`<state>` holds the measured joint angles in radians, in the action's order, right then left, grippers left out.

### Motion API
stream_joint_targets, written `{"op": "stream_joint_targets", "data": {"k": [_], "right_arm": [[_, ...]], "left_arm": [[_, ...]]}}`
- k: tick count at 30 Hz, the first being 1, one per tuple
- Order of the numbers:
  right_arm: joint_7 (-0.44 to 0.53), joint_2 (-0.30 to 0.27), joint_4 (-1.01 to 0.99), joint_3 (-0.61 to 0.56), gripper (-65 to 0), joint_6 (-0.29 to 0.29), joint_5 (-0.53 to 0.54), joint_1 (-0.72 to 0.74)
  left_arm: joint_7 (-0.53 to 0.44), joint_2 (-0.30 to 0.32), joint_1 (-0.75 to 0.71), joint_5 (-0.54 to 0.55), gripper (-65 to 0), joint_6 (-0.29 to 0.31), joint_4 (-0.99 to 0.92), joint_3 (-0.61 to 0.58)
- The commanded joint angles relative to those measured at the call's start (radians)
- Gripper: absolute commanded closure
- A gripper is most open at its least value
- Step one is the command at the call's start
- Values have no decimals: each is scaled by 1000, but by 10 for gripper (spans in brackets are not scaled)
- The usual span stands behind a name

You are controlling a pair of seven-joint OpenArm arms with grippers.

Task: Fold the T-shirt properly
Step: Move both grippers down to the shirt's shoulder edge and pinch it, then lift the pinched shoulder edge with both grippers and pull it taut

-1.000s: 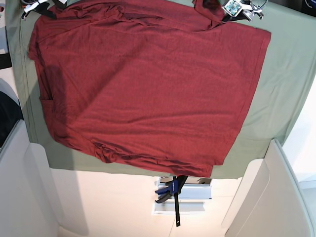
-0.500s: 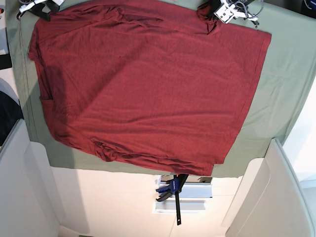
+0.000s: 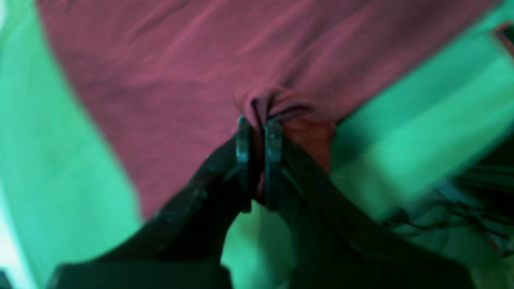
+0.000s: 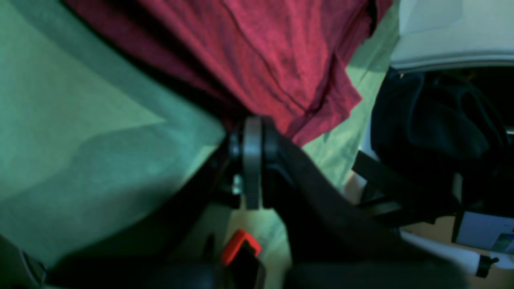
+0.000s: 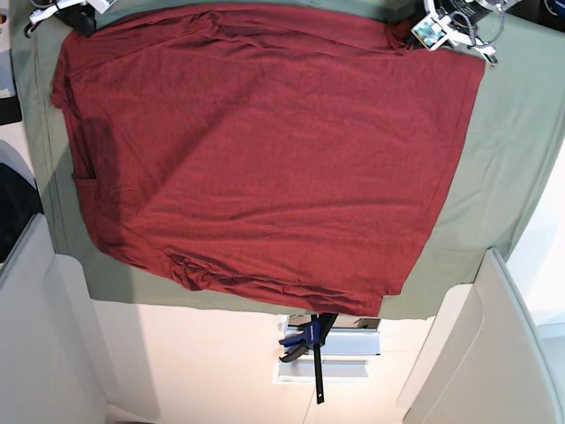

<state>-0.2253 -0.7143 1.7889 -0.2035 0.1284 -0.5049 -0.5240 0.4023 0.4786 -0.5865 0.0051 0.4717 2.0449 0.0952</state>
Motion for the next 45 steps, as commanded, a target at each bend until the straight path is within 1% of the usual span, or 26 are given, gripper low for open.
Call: {"op": "stream_joint_targets", "data": {"k": [1,3,5,9,10,13,14,15,19,24,26,29,30,34,36,38,39,40,42,43,45], "right_arm": [[11,-14,27,7,0,26,-6,1],[11,-14,40,7,0,26,4,8],[10,-14,42,7,0,25,47,37],[-5,-14,41,8,0,23,82,119],[-9,-14,41,8,0,10,93,140],[-19,-13,32,8,0,-101,150,211],[-19,-11,26,8,0,-123,168,233],[-19,-5,16,8,0,-135,177,256],[-18,3,-41,8,0,-147,207,335],[8,5,-124,8,0,-217,233,418],[13,16,-155,8,0,-224,241,447],[20,45,-200,8,0,-259,261,496],[27,56,-215,7,0,-274,270,512],[35,107,-273,7,0,-310,277,567],[35,127,-297,7,0,-317,277,593],[36,138,-313,5,0,-320,280,611],[38,139,-317,3,0,-320,286,616],[39,139,-319,2,0,-323,290,618],[43,139,-320,2,0,-328,290,618],[43,139,-321,2,0,-328,293,618],[43,139,-321,2,0,-328,327,617]], "left_arm": [[-29,10,2,3,0,6,25,29],[-55,14,8,32,0,53,28,79],[-74,31,27,69,0,101,28,108],[-77,63,93,92,0,101,20,111],[-77,66,113,92,0,101,10,111],[-108,68,194,93,0,101,-60,104],[-116,68,225,95,0,102,-94,97],[-123,69,258,98,0,102,-132,87],[-130,74,405,110,0,105,-285,34],[-130,73,563,110,0,105,-465,-39],[-134,73,608,109,0,105,-531,-68],[-154,73,667,109,-128,96,-616,-94],[-156,73,683,110,-147,92,-639,-95],[-159,74,727,107,-151,95,-710,-95],[-161,73,743,91,-151,115,-743,-95],[-185,73,750,83,-152,143,-768,-95],[-199,73,750,83,-169,148,-774,-95],[-204,73,750,83,-213,147,-782,-95],[-204,73,750,84,-329,146,-797,-95],[-204,73,750,87,-369,141,-803,-95],[-198,74,750,88,-380,134,-804,-95]]}}
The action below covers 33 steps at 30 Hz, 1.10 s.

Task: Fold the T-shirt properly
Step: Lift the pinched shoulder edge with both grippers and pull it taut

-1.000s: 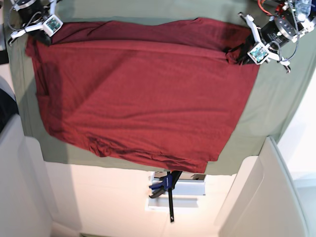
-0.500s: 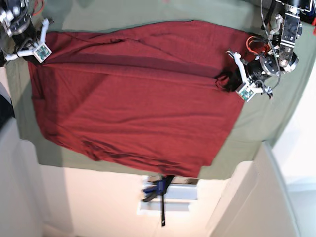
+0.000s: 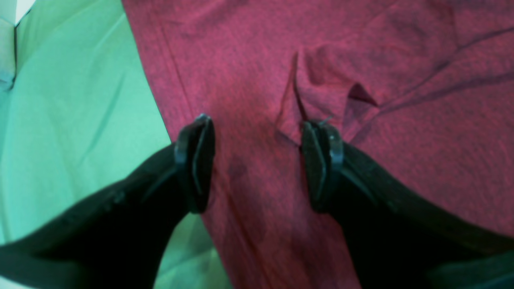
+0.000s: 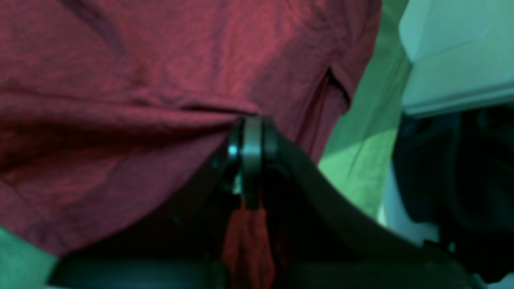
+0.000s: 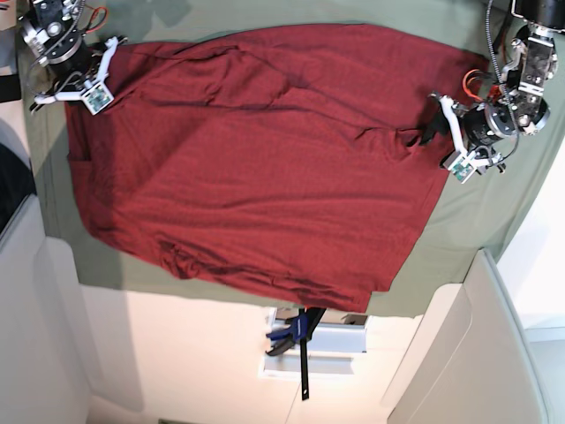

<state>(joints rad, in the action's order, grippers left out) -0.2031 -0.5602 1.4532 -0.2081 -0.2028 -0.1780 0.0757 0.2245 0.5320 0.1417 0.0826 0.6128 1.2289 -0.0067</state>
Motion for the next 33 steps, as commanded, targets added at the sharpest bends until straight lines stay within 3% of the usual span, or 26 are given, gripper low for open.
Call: {"op": "stream_joint_targets", "data": {"k": [1,2,5,6,7,11,16,20,25,33], "right_arm": [[21,-15,14,6,0,3,17,18],[24,-15,14,6,-29,3,35,18],[24,-4,14,6,-340,5,79,18],[24,0,15,6,-399,5,92,18],[23,3,17,6,-416,5,107,17],[23,10,55,7,-415,6,111,-11],[6,9,173,7,-415,5,99,-79],[-50,6,248,7,-415,6,63,-142],[-108,5,285,7,-415,16,61,-209],[-111,-35,285,8,-415,61,12,-268]], "left_arm": [[-5,24,21,15,-380,-10,13,7],[11,27,21,37,-380,-8,14,7],[32,45,21,106,-380,69,31,7],[50,54,18,135,-380,85,40,7],[71,63,14,169,-380,85,55,7],[129,125,-63,288,-380,85,156,7],[140,186,-235,298,-380,85,355,7],[189,198,-359,290,-380,85,500,7],[199,200,-470,173,-380,85,570,7],[160,200,-546,-48,-380,68,569,7]]}}
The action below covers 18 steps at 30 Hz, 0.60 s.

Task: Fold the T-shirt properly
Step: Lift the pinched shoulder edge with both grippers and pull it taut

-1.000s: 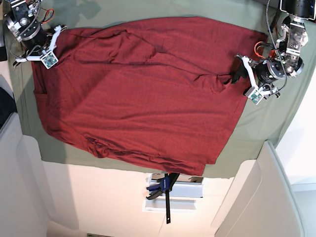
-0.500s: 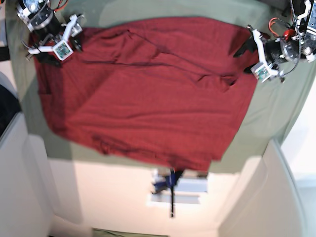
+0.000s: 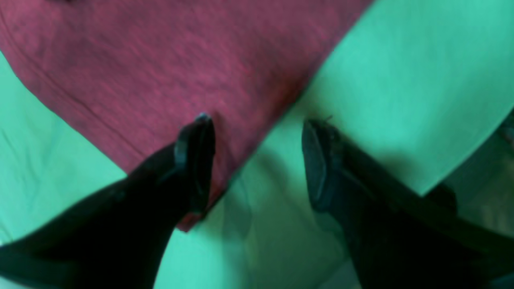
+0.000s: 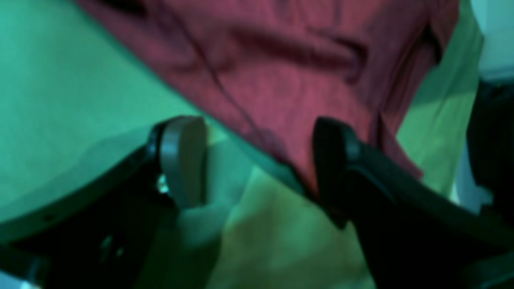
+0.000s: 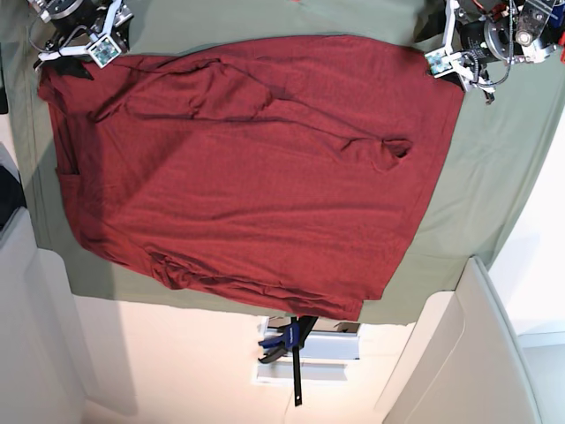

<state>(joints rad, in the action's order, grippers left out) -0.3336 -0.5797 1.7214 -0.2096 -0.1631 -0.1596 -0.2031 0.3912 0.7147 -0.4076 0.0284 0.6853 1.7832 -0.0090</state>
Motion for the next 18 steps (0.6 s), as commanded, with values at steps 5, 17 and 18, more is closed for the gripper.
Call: {"op": "stream_joint_targets", "data": {"k": [5,17,18], "right_arm": [[19,-19,17,9,-415,30,-9,11],[22,-19,17,9,-415,43,-9,11],[21,-19,17,9,-414,48,-15,11]], "left_arm": [[-101,28,-27,-100,-380,-114,-22,10],[-234,29,-19,-214,-378,-169,-100,10],[-234,29,-19,-217,-378,-169,-100,10]]}}
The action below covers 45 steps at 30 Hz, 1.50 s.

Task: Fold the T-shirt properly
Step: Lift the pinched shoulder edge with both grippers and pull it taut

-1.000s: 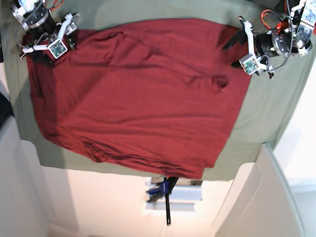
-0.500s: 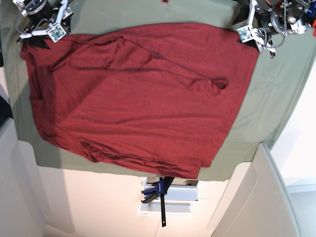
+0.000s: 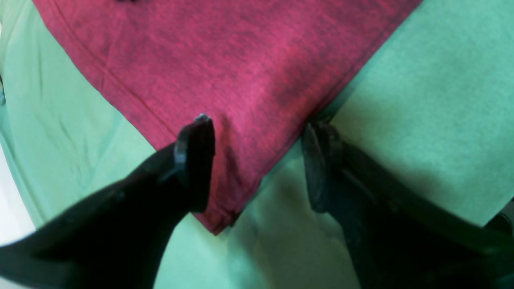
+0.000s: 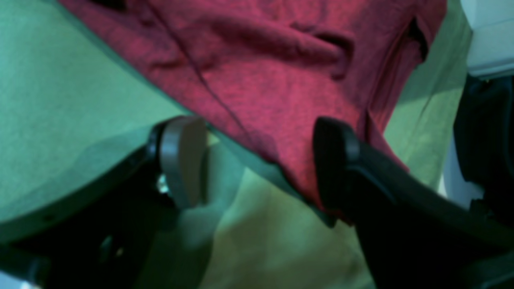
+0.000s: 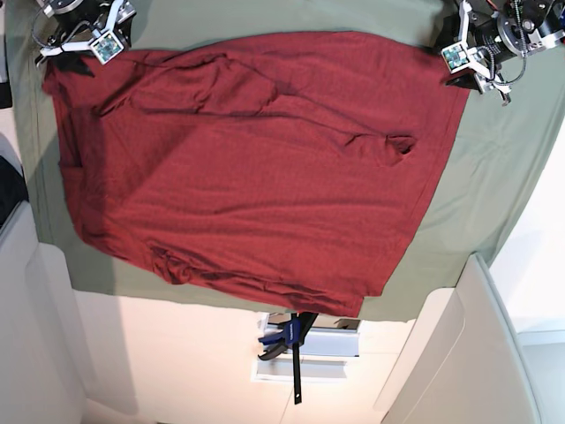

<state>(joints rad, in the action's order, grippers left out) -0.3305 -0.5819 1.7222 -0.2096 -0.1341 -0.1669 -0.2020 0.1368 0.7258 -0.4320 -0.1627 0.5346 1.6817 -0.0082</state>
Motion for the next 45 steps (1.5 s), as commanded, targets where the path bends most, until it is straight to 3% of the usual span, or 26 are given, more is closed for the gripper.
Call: {"op": "stream_joint_targets", "data": {"k": [1,4,8,24,26,29,31,35,42,45], "right_arm": [[16,-17,15,9,-414,19,-26,10],[-11,-19,15,9,-414,18,-81,10],[-14,-40,5,9,-414,-21,-76,5],[-2,-52,-104,9,-412,-19,-80,13],[6,-52,-109,9,-353,-19,-80,13],[10,-52,-109,9,-144,-19,-80,13],[20,-52,-109,9,-18,-19,-80,13],[20,-52,-109,9,0,-19,-80,13],[19,-53,-100,10,0,-17,-84,12],[18,-53,-81,12,0,24,-96,7]], "left_arm": [[20,18,5,-25,-378,-19,2,9],[21,18,5,-25,-378,-19,2,9],[21,18,5,-17,-378,-19,2,9],[20,17,5,-11,-367,-19,2,9],[20,17,5,-11,-295,-19,2,9],[20,17,5,-10,-138,-18,2,9],[20,17,5,-10,-81,-19,2,9],[20,17,5,-10,0,-19,2,9],[20,18,5,65,0,-6,2,21],[20,17,5,160,0,13,2,82]]}}
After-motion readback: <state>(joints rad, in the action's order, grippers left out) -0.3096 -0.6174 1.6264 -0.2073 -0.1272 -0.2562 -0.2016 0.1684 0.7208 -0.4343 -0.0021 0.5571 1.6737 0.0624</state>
